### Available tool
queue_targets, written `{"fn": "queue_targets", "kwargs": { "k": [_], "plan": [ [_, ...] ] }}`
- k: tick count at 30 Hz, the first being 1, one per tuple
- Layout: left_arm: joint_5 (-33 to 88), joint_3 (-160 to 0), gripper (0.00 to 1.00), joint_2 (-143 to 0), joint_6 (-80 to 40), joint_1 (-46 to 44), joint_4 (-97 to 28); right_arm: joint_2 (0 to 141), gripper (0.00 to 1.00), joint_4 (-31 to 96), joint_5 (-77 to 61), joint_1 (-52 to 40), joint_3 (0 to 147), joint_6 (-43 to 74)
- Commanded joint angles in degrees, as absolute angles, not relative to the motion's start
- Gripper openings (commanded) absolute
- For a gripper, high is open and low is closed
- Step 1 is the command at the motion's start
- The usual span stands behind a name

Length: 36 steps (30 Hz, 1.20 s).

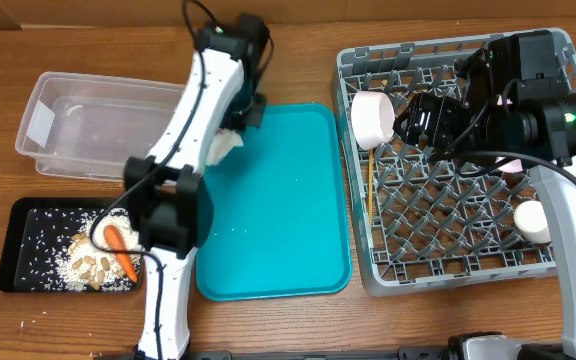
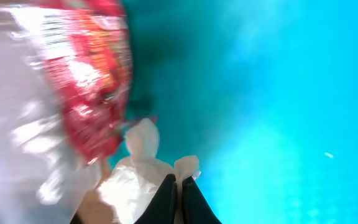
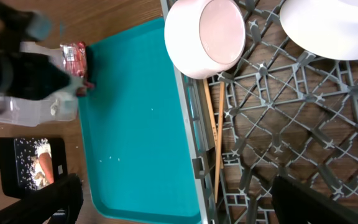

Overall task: Sort waste into correct bins and load items into the dishwasher
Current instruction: 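Grasp the second white tissue and drop it into the clear bin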

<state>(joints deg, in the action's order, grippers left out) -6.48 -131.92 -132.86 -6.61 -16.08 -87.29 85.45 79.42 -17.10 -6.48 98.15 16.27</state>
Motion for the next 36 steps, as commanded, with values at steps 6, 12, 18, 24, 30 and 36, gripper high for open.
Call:
{"fn": "queue_targets", "kwargs": {
  "k": [6,12,18,24,30,36],
  "plan": [
    [-15.38,-134.52,0.05,-123.70,-17.15,-3.62,-90.15,84.99,1.00,80.03,-16.56,-6.70,98.65,16.23],
    [-2.98,-133.16,0.50,-127.70,-15.84,4.03,-89.76,84.99,1.00,79.85,-16.58,-6.70,98.65,16.23],
    [1.58,-133.25,0.49,-126.10,-9.37,2.74,-92.84,84.99,1.00,80.44,-16.56,-6.70,98.65,16.03],
    [-0.67,-133.25,0.50,-122.54,-6.79,-6.44,-92.49,84.99,1.00,79.88,-16.58,-6.70,98.65,16.25],
    [-11.57,-133.12,0.65,-125.14,-6.81,-17.12,-89.47,84.99,1.00,79.88,-16.56,-6.70,98.65,16.23],
    [-19.59,-133.12,0.73,-131.44,-9.78,-20.32,-87.92,84.99,1.00,80.03,-16.56,-6.70,98.63,16.21]
  ]
}}
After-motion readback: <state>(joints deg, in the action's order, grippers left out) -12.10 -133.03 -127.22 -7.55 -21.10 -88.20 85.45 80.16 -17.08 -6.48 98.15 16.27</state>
